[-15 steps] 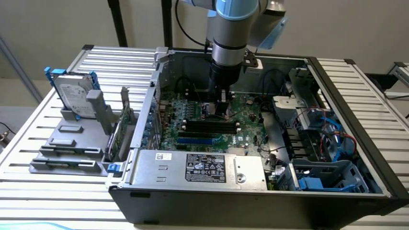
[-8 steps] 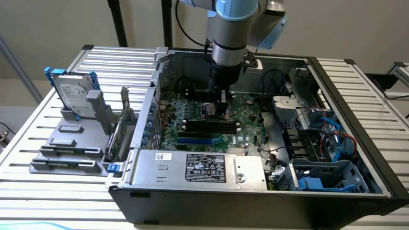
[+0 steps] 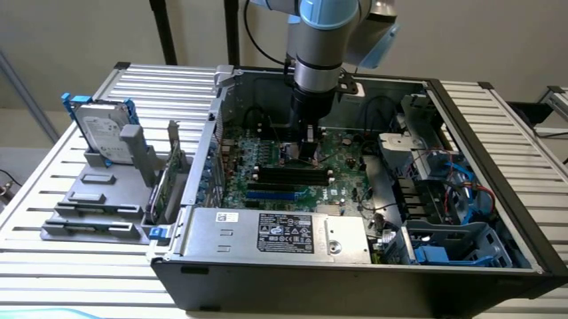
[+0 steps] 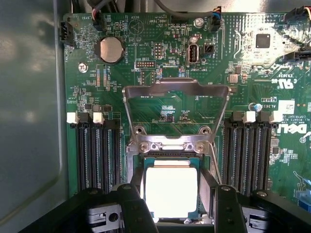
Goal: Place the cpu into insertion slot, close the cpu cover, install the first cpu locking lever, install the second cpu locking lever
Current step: 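Place the cpu into insertion slot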
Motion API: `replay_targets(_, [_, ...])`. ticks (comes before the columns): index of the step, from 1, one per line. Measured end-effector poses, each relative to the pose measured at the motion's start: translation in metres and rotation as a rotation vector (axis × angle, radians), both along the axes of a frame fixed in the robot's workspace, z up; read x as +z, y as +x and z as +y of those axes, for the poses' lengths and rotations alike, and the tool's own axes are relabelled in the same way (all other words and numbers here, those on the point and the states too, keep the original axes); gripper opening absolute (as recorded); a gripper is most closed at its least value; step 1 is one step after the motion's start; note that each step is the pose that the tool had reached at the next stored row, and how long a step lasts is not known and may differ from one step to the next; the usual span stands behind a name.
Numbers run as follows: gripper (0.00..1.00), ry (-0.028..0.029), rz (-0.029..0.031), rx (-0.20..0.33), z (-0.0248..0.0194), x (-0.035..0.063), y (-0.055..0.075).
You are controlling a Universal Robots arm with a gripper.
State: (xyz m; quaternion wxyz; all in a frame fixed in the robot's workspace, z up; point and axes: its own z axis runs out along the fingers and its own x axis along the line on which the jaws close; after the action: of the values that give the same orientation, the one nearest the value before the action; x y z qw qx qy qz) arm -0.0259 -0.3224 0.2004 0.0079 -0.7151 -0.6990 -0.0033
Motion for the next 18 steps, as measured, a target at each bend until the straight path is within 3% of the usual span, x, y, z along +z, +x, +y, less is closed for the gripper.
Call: replay_targets(18, [0.54, -0.0005, 0.0001, 0.001, -0.0002, -0.0009, -0.0006])
